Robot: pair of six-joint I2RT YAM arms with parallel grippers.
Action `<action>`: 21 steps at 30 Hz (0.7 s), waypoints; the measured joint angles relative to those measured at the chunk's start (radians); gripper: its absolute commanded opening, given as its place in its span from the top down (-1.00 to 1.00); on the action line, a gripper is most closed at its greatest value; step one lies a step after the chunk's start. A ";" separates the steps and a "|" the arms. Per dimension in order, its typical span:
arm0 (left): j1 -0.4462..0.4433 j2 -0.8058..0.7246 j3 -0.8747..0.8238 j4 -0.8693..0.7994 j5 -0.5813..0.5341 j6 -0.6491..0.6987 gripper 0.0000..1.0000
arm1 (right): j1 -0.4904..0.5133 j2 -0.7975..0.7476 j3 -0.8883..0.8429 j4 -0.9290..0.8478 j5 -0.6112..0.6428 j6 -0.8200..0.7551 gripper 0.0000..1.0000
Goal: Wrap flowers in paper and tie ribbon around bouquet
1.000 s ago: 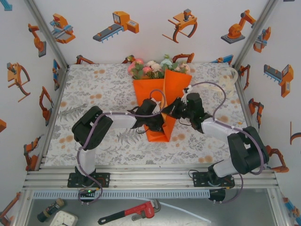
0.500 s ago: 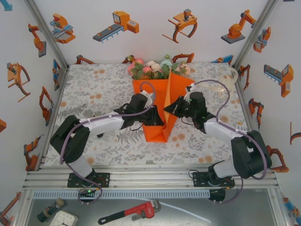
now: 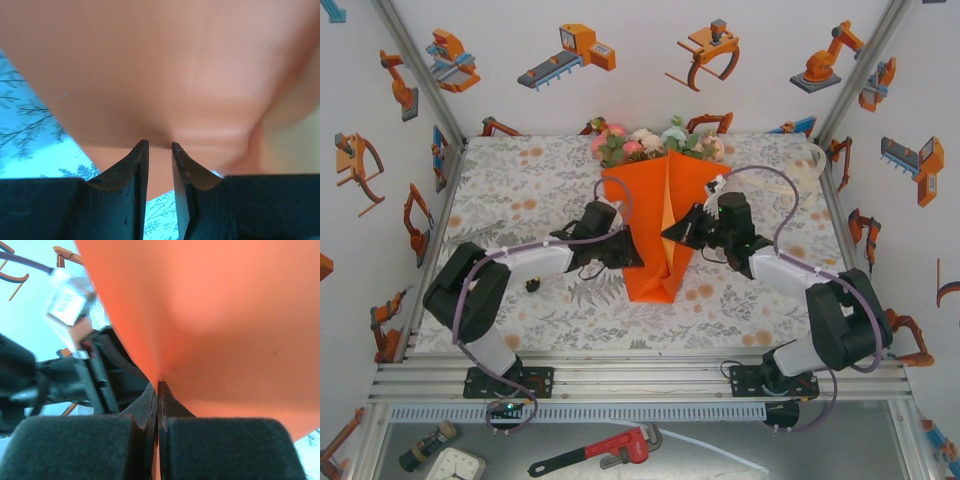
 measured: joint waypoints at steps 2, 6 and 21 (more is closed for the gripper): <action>-0.024 0.041 0.000 0.005 0.007 -0.006 0.42 | 0.002 -0.001 0.000 0.000 -0.005 0.002 0.96; -0.050 0.083 0.000 0.044 0.012 -0.029 0.42 | 0.002 -0.019 0.000 -0.028 -0.008 0.004 0.95; -0.050 0.105 0.000 0.097 0.011 -0.056 0.42 | 0.075 0.052 0.089 -0.009 -0.020 0.000 0.87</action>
